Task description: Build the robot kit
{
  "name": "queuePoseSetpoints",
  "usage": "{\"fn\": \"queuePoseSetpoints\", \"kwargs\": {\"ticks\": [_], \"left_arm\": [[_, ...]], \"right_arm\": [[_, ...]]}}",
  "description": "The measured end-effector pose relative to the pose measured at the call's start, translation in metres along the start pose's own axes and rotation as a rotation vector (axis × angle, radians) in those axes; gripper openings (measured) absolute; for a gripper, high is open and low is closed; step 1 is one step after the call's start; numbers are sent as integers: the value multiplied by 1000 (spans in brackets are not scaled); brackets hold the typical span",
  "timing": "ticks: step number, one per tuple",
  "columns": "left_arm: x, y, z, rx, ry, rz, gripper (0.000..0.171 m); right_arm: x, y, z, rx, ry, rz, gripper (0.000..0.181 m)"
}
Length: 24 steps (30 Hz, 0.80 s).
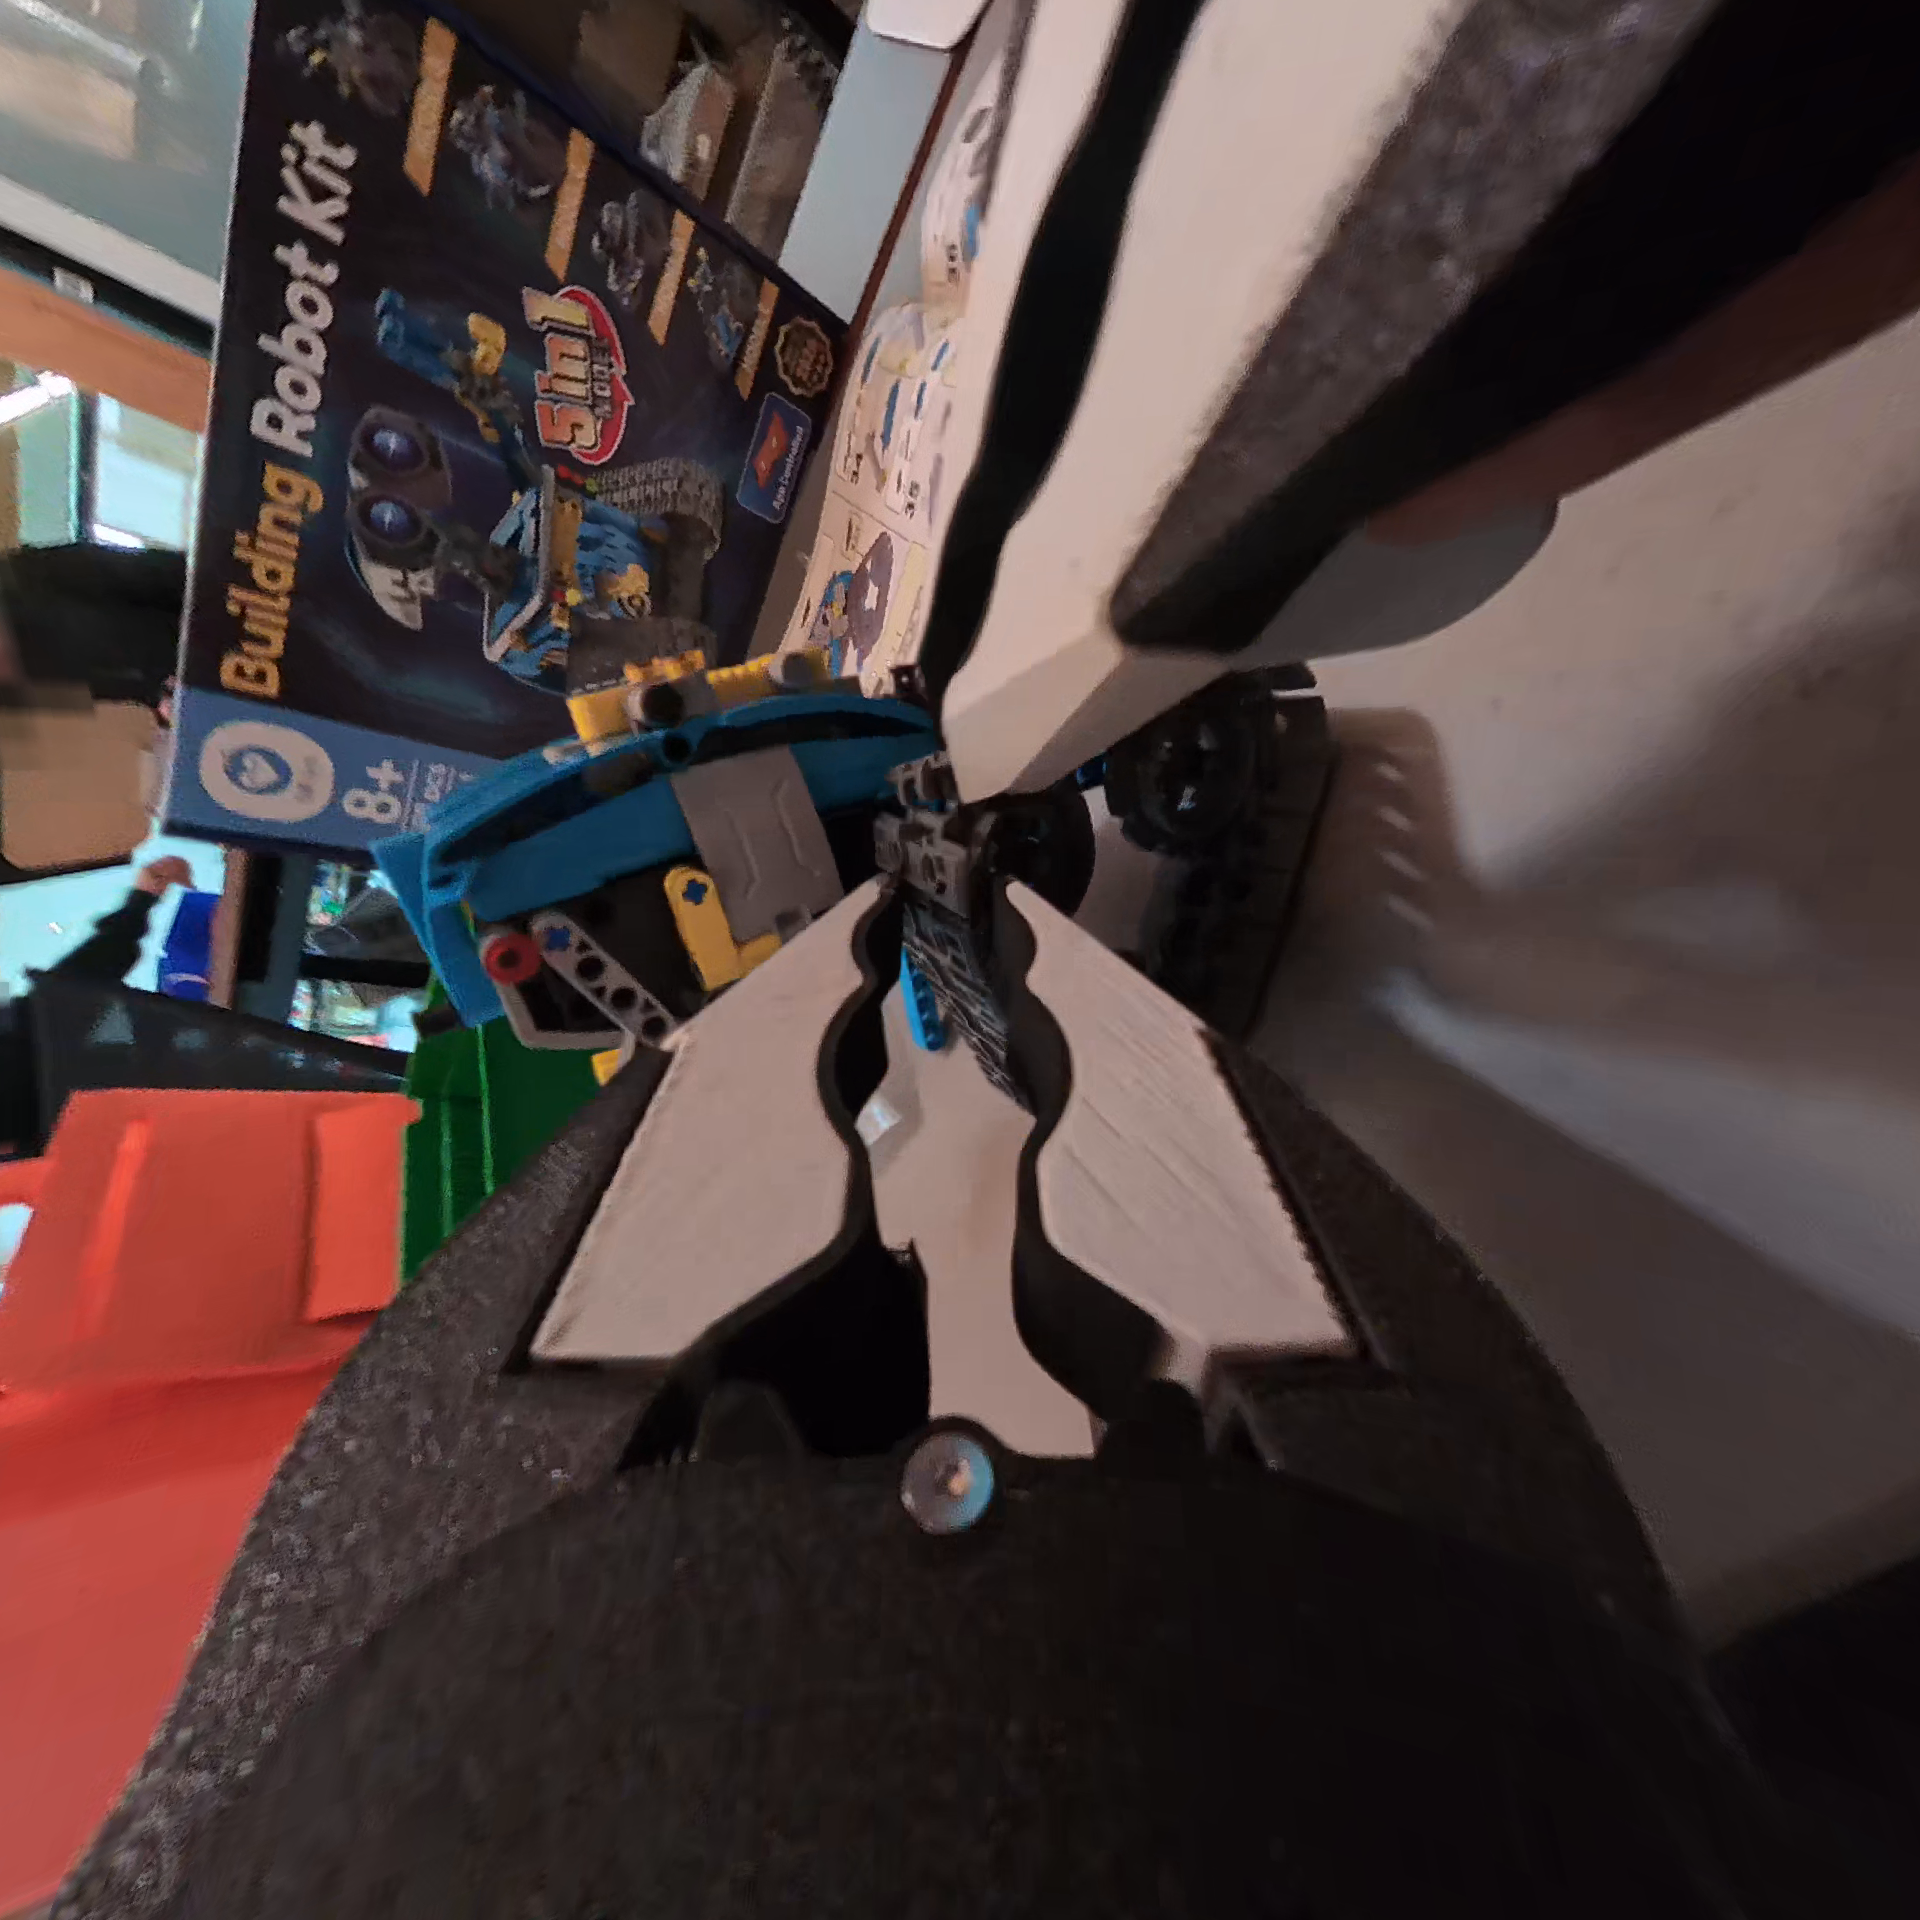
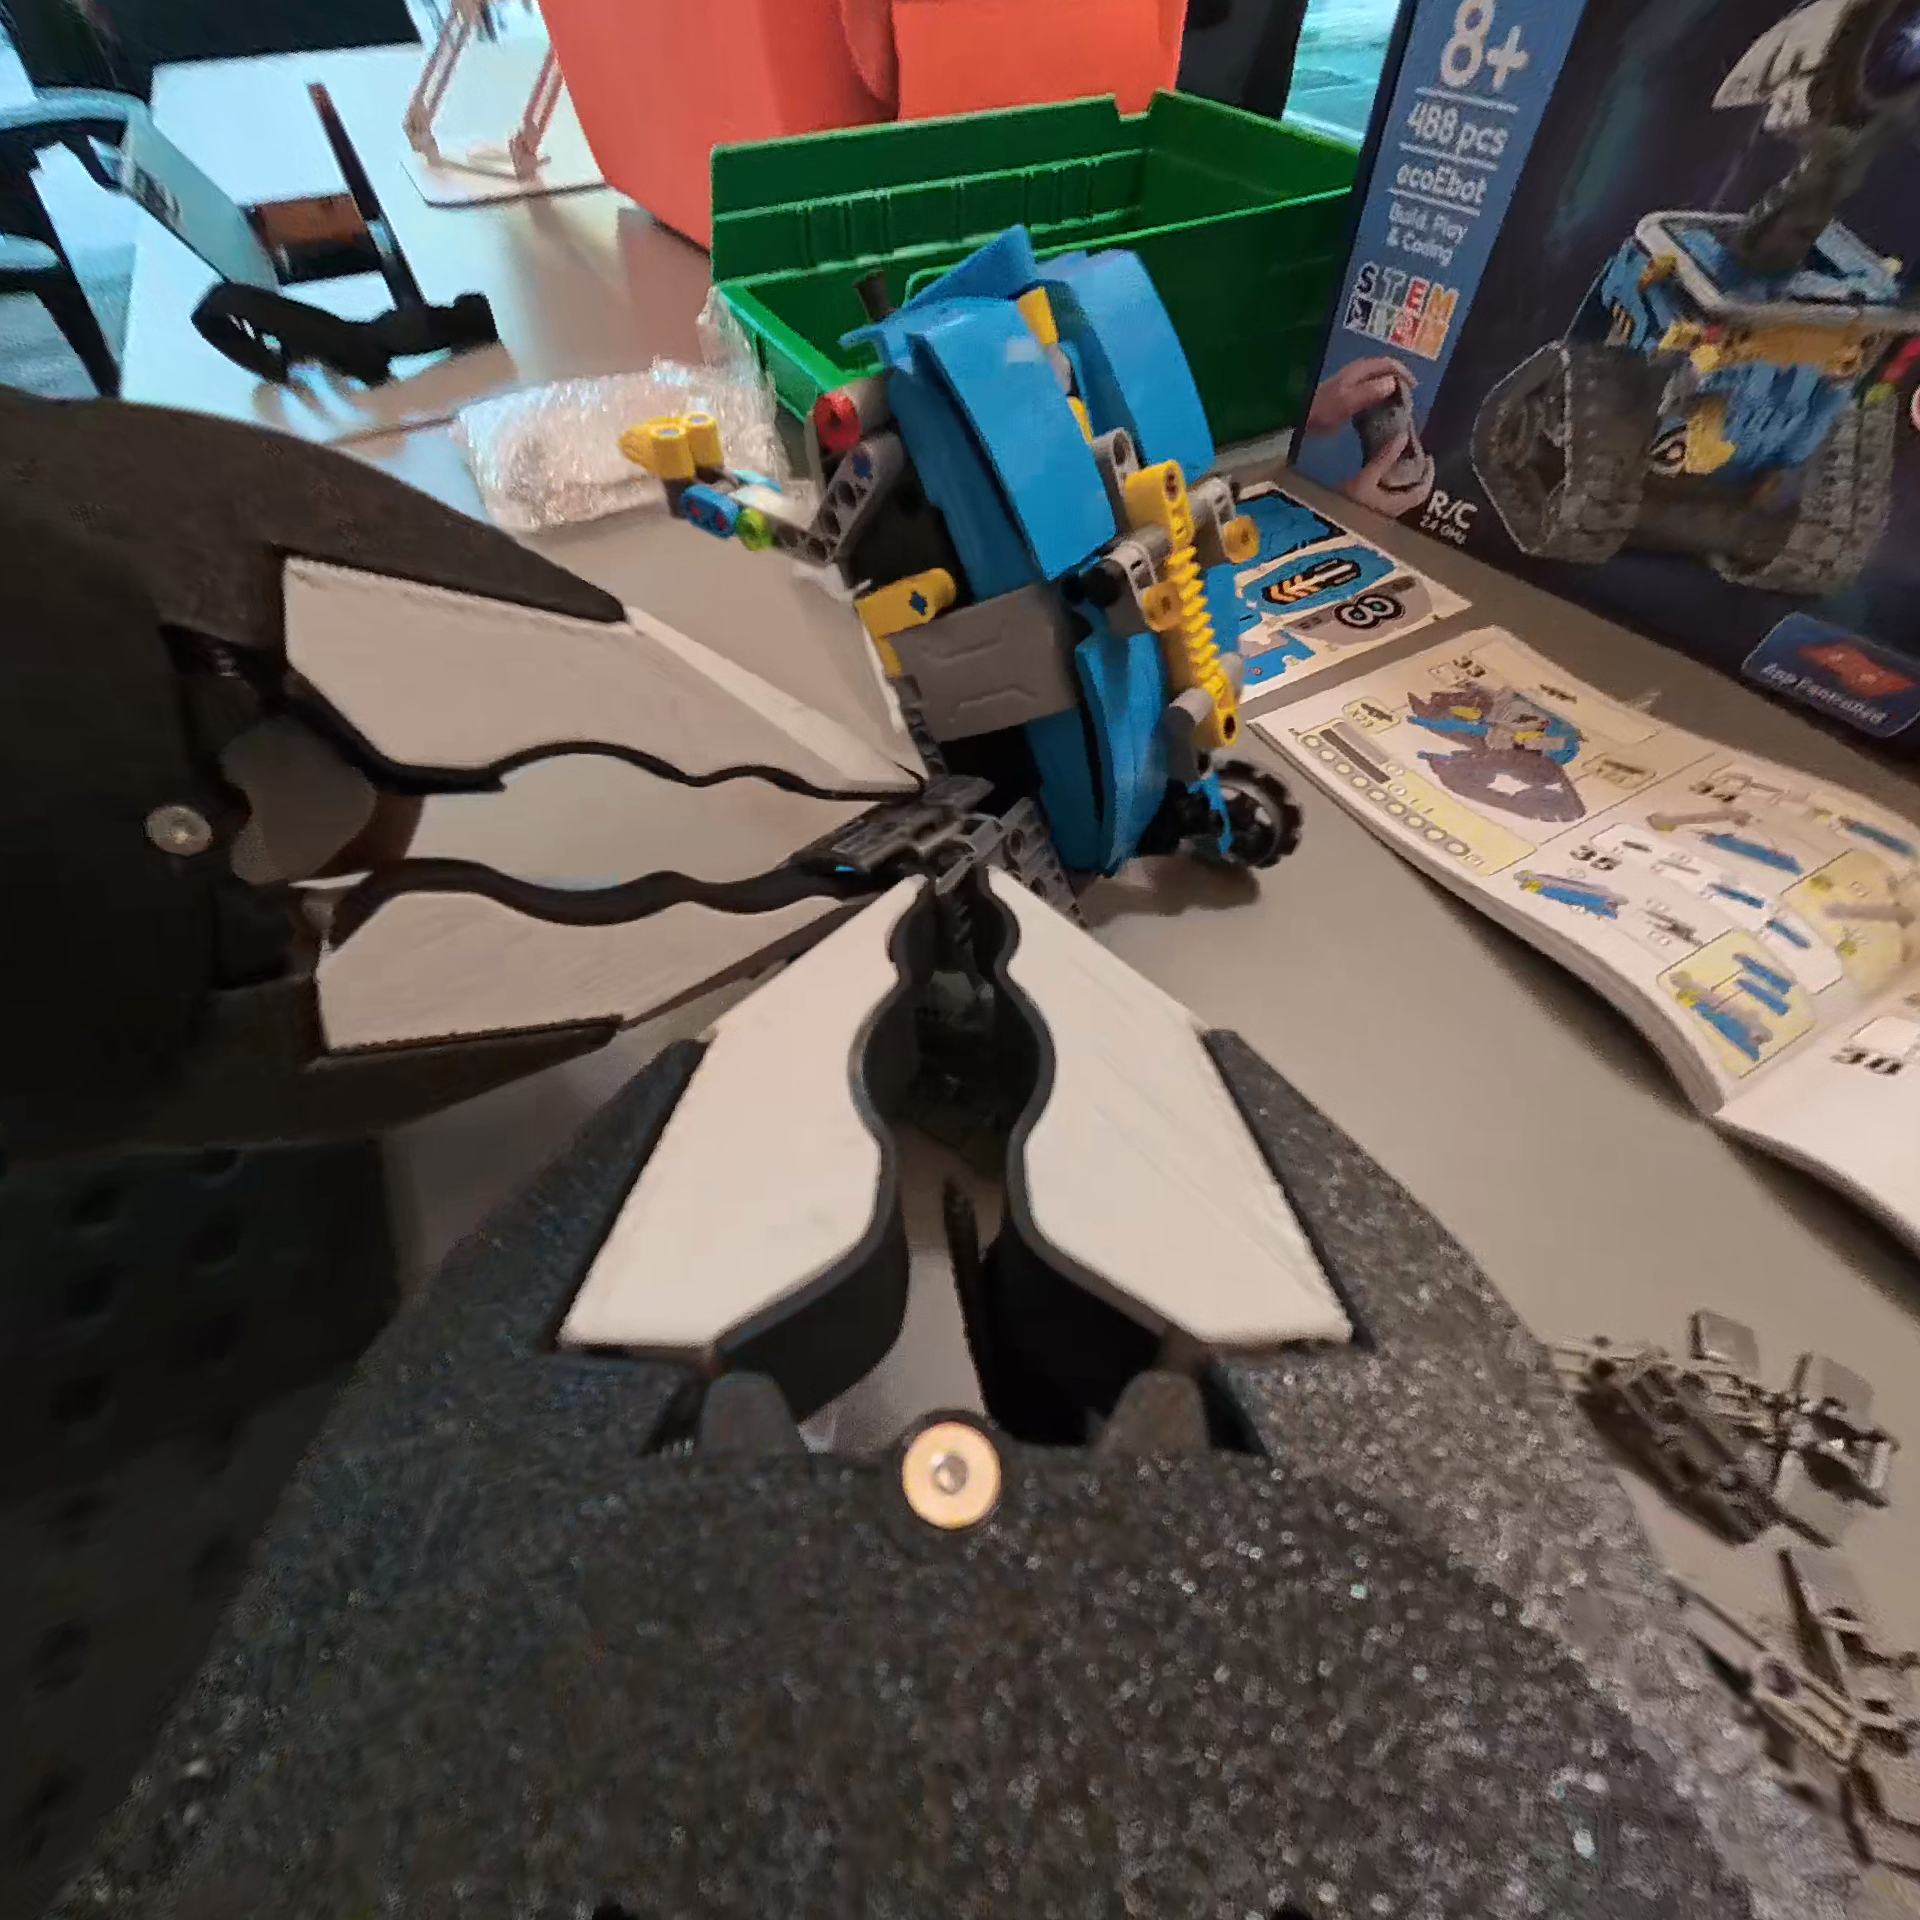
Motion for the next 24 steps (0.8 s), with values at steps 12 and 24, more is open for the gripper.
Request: {"fn": "queuePoseSetpoints", "kwargs": {"ticks": [12, 24], "left_arm": [[-11, -8, -3, -43, 11, 69, 13], [-8, -7, -5, -68, -11, 2, 14]], "right_arm": [[3, 0, 0, -8, 148, 21, 8], [-4, 4, -21, -342, 111, 96, 21]]}}
Point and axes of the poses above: each gripper's, where its closed fingertips meet, y back along the fingers, x out of its underside, z = x × y across the jaws, the point moved 8 cm from there along y, back along the fingers, and after that the axes turned 6 degrees about -x, right-handed, at the moved point
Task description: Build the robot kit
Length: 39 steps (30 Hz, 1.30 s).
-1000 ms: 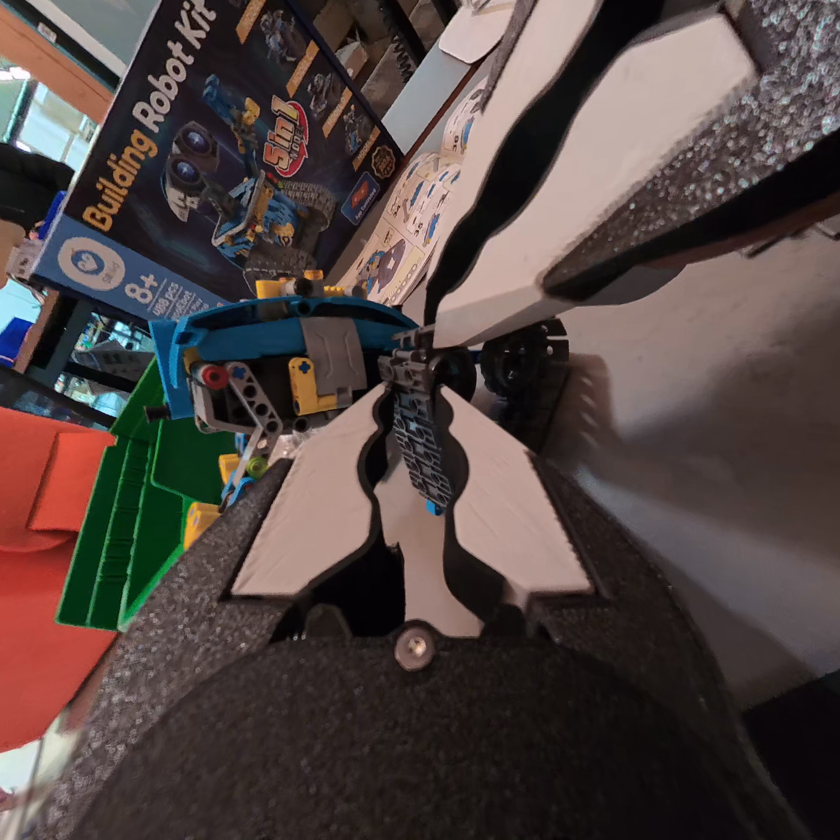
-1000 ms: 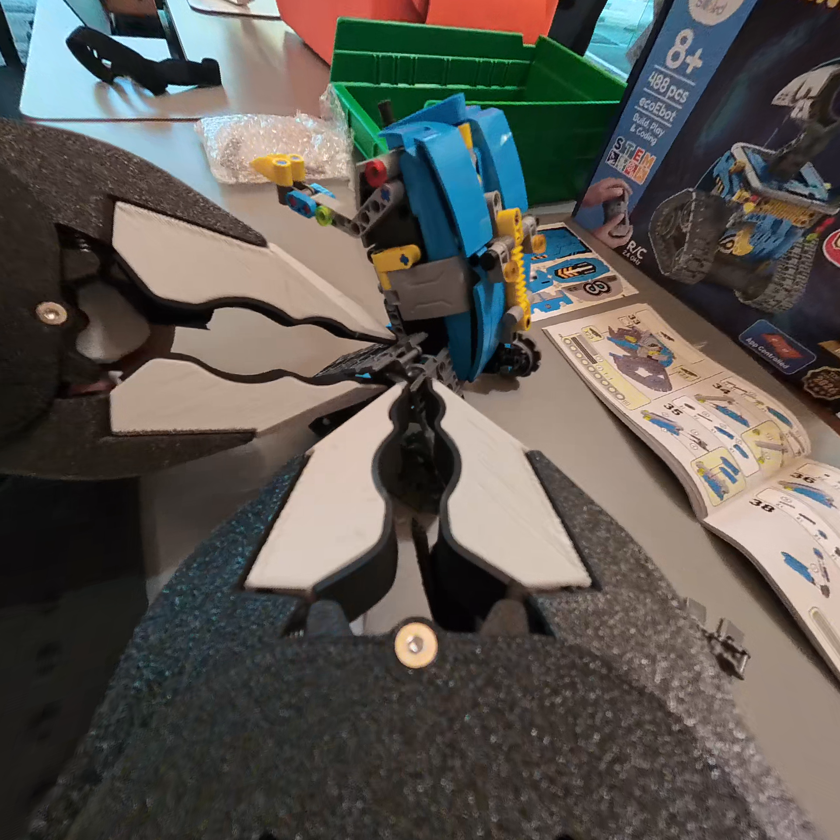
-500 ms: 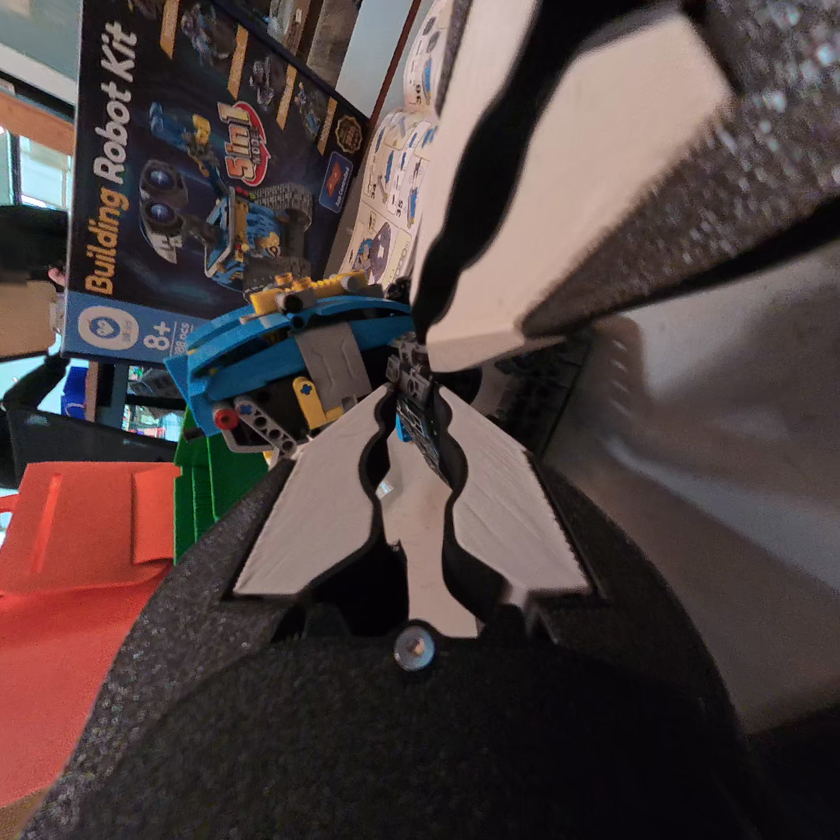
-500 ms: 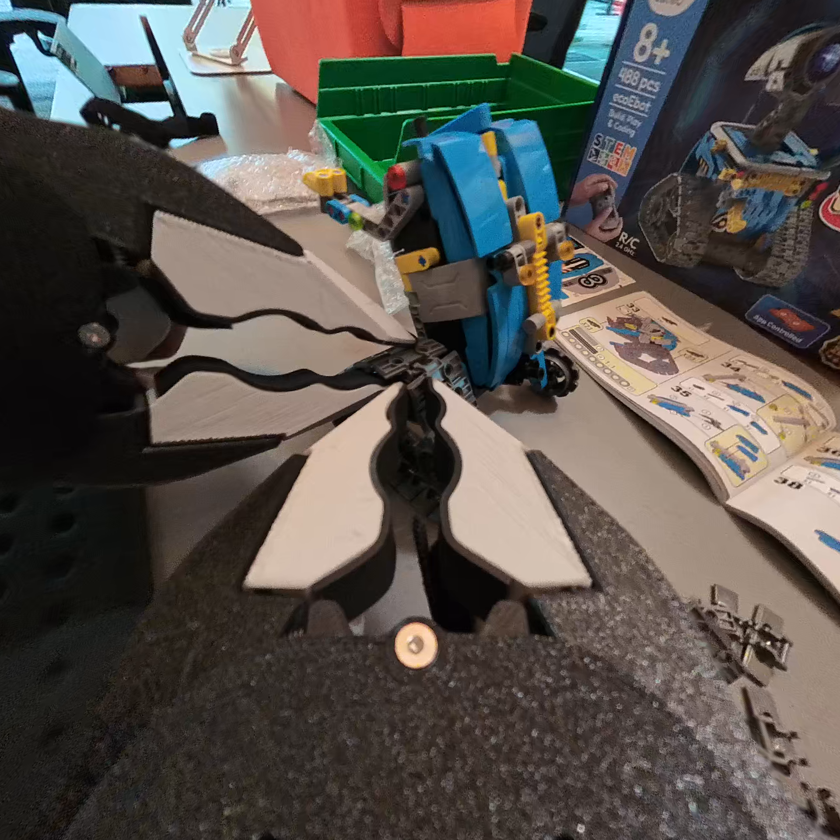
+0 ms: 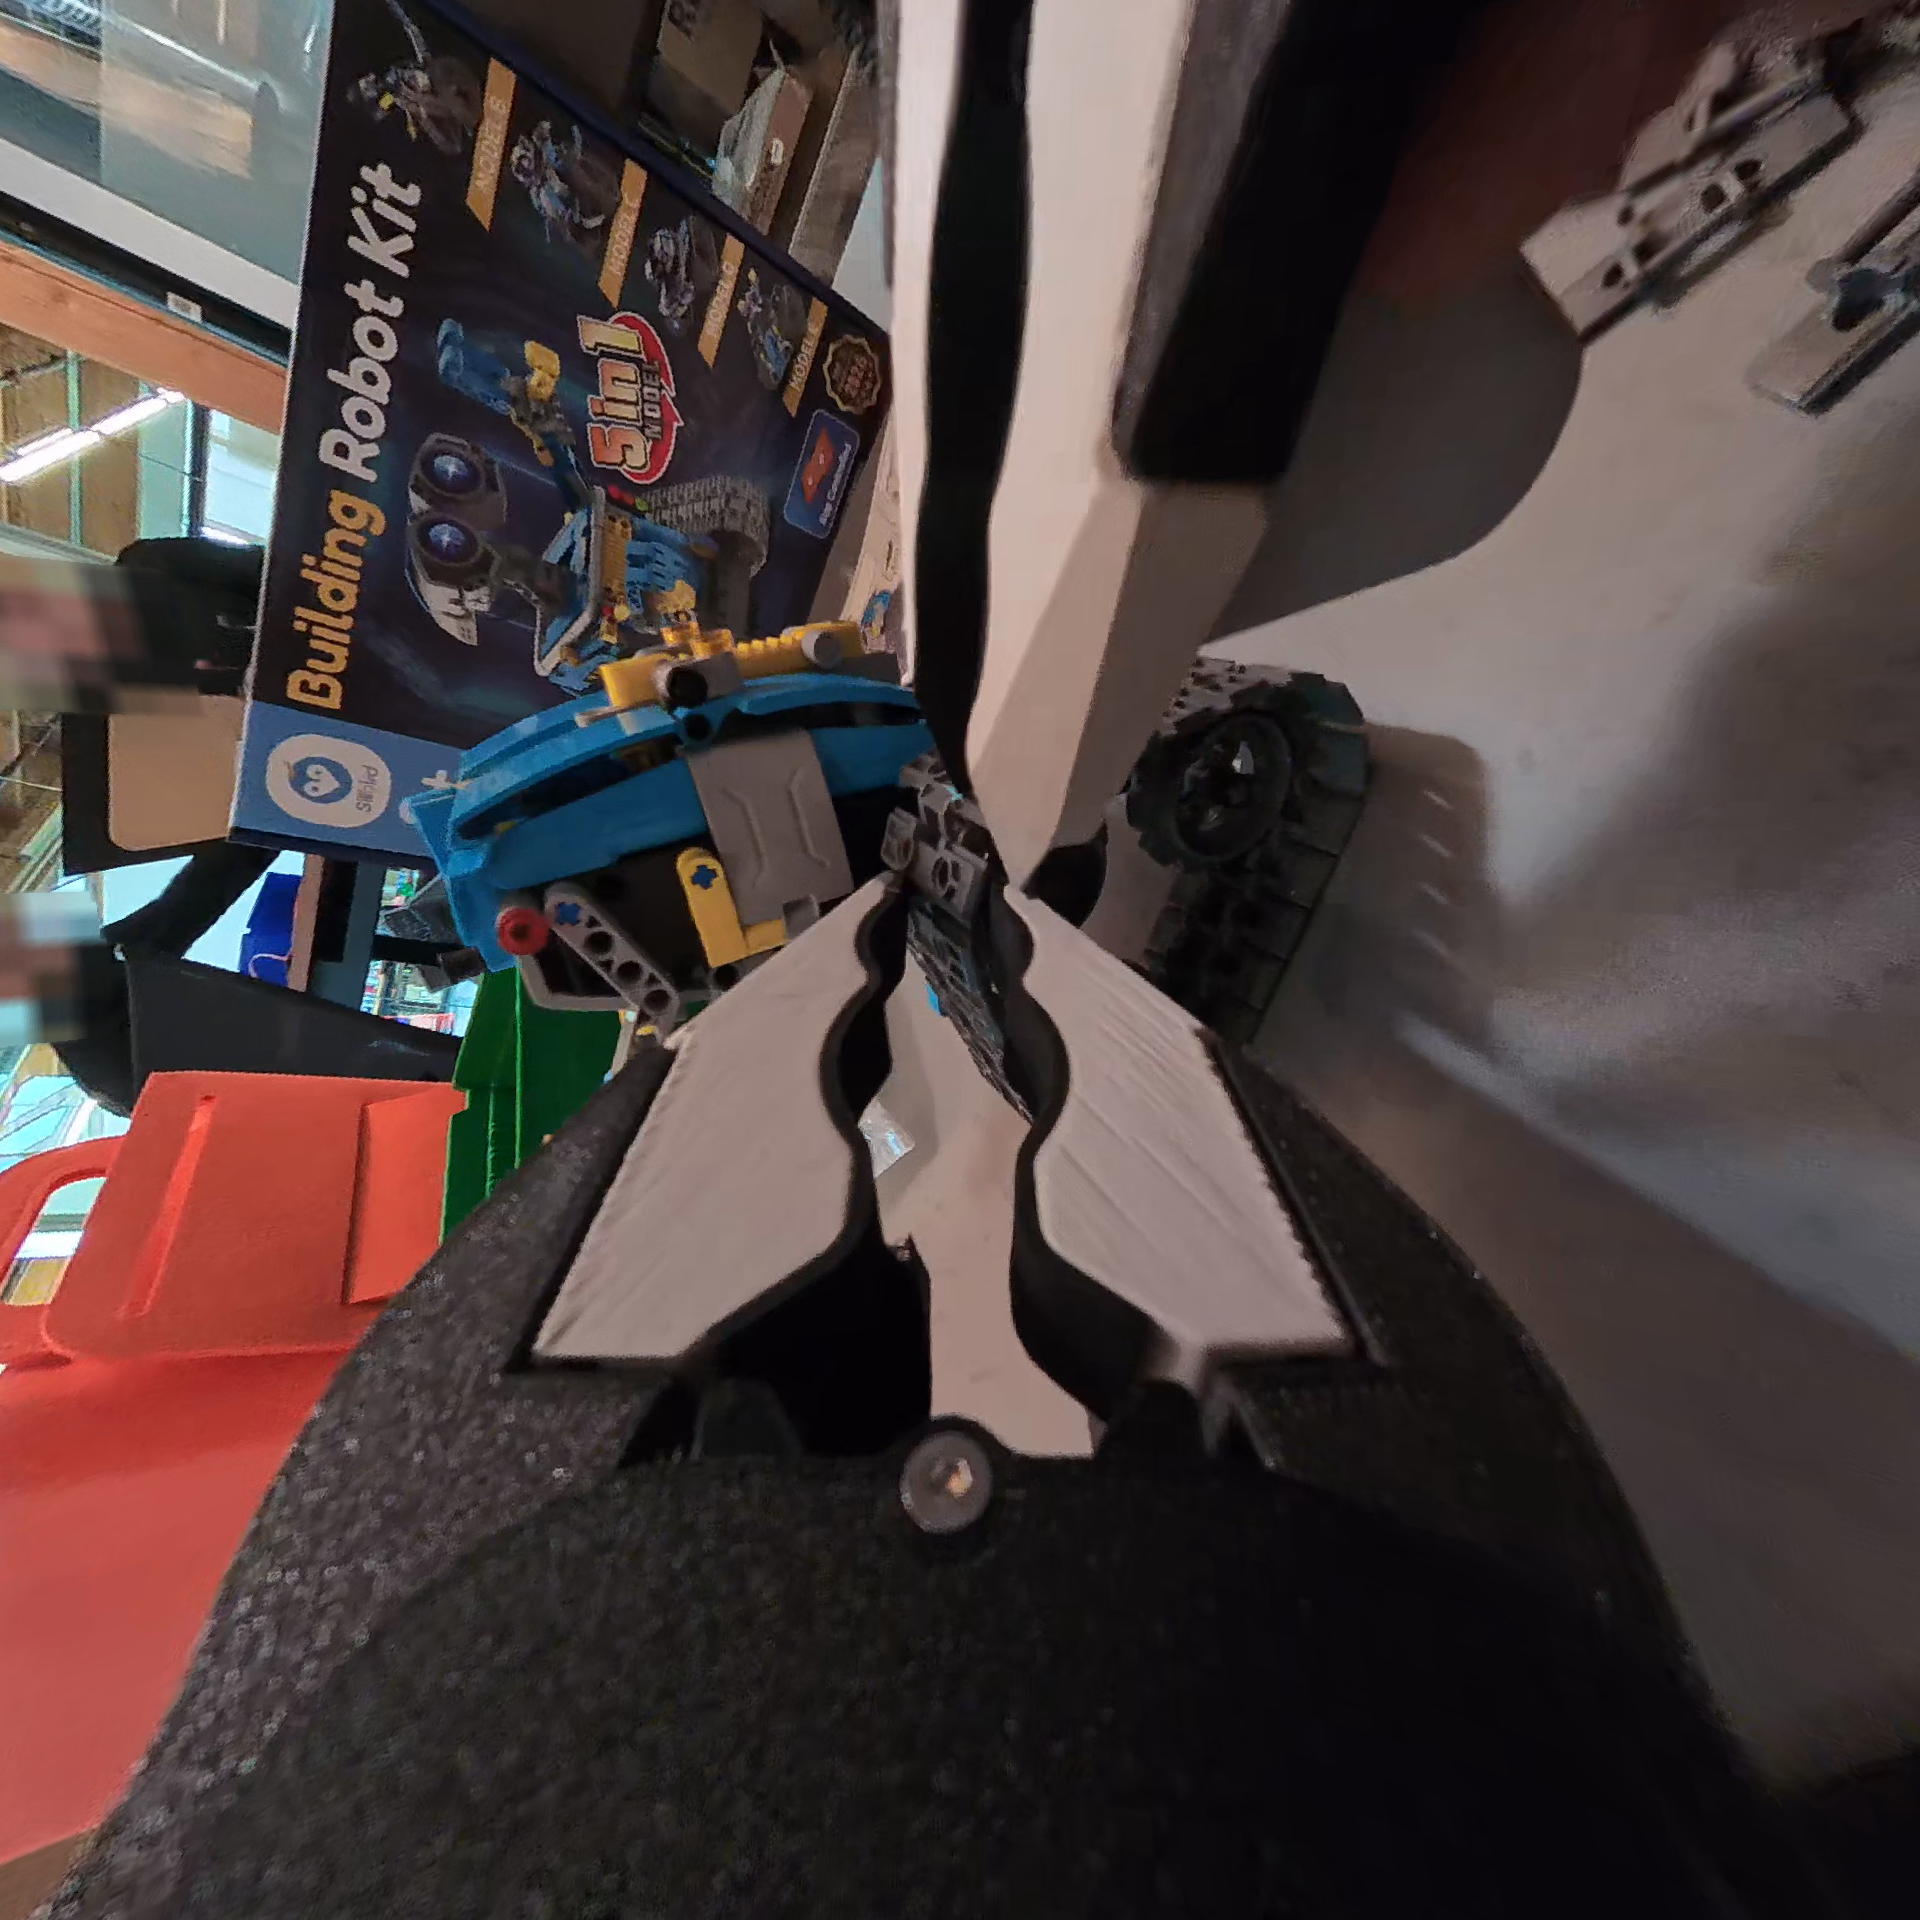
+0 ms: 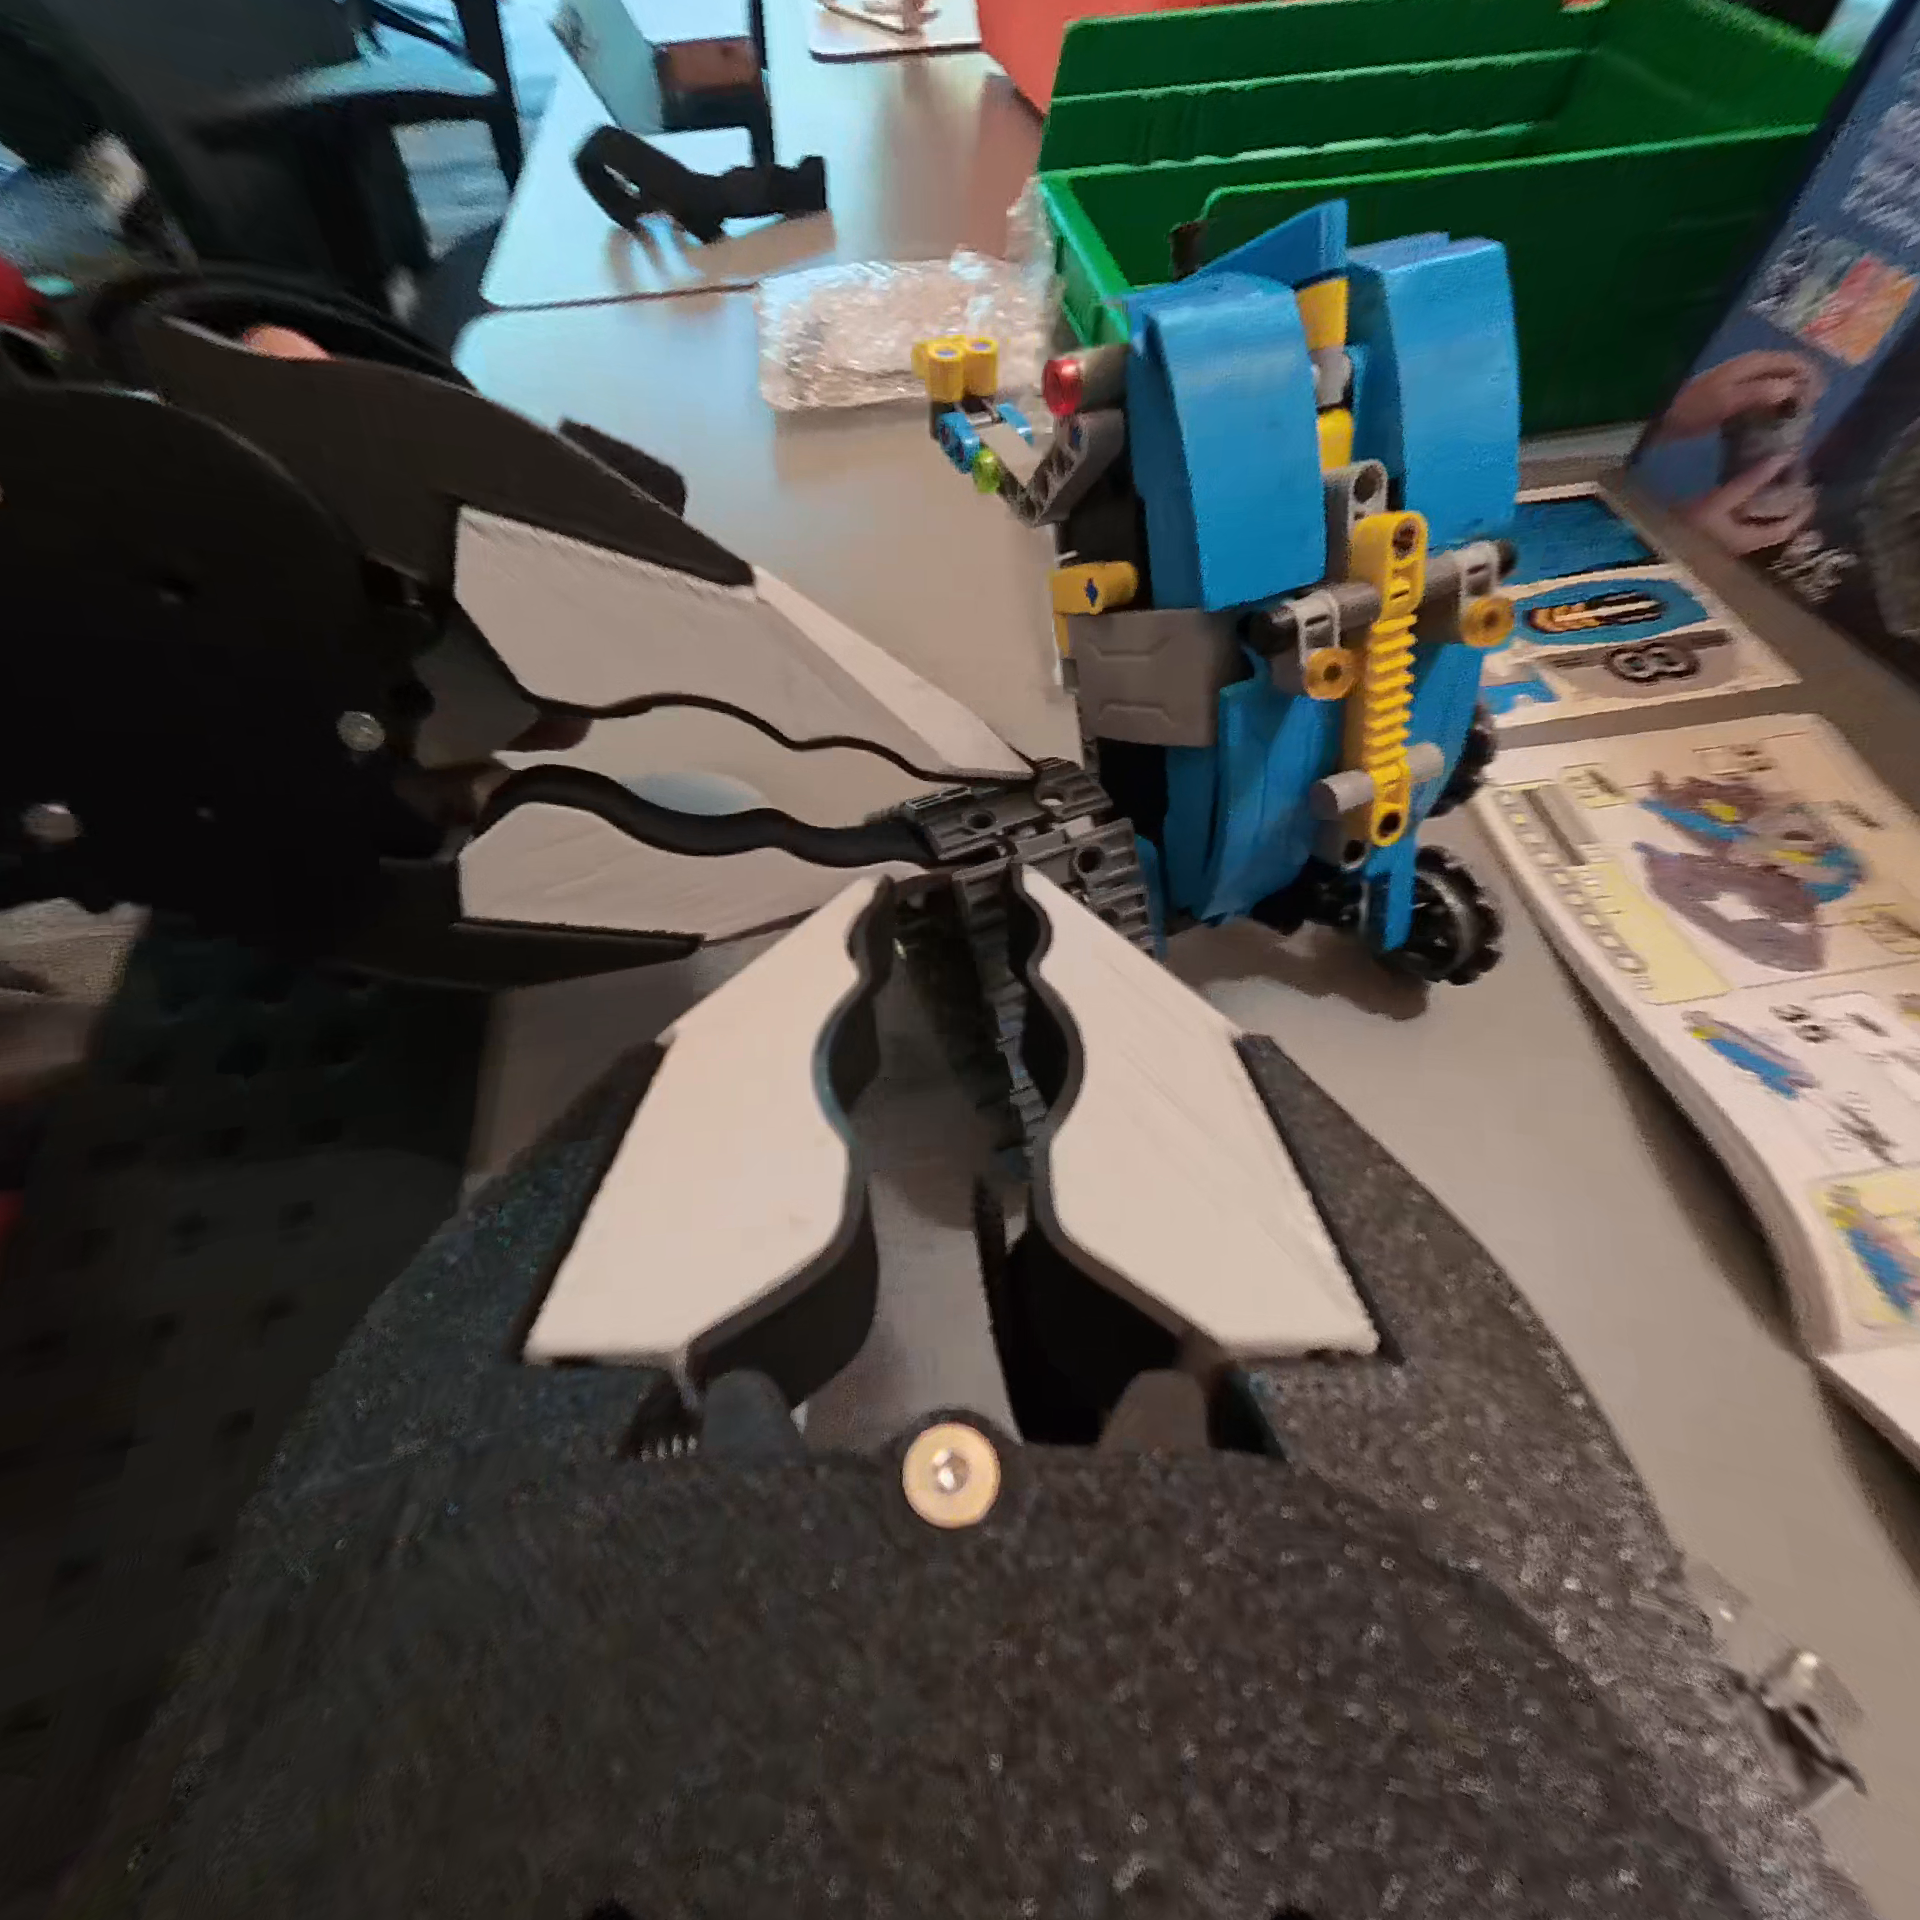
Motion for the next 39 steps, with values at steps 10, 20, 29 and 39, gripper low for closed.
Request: {"fn": "queuePoseSetpoints", "kwargs": {"ticks": [10, 20, 29, 39], "left_arm": [[-1, -1, 2, 32, 22, -12, 14], [-1, -1, 3, 38, -3, -19, 15], [0, -1, 3, 36, -36, -30, 15], [4, -3, 8, 81, -14, -9, 14]], "right_arm": [[6, 10, -4, 108, 284, 72, 31], [20, 2, -25, 12, 190, 109, 48], [13, -2, -46, -280, 29, 113, 39], [13, 3, -43, -253, 23, 26, 38]]}}
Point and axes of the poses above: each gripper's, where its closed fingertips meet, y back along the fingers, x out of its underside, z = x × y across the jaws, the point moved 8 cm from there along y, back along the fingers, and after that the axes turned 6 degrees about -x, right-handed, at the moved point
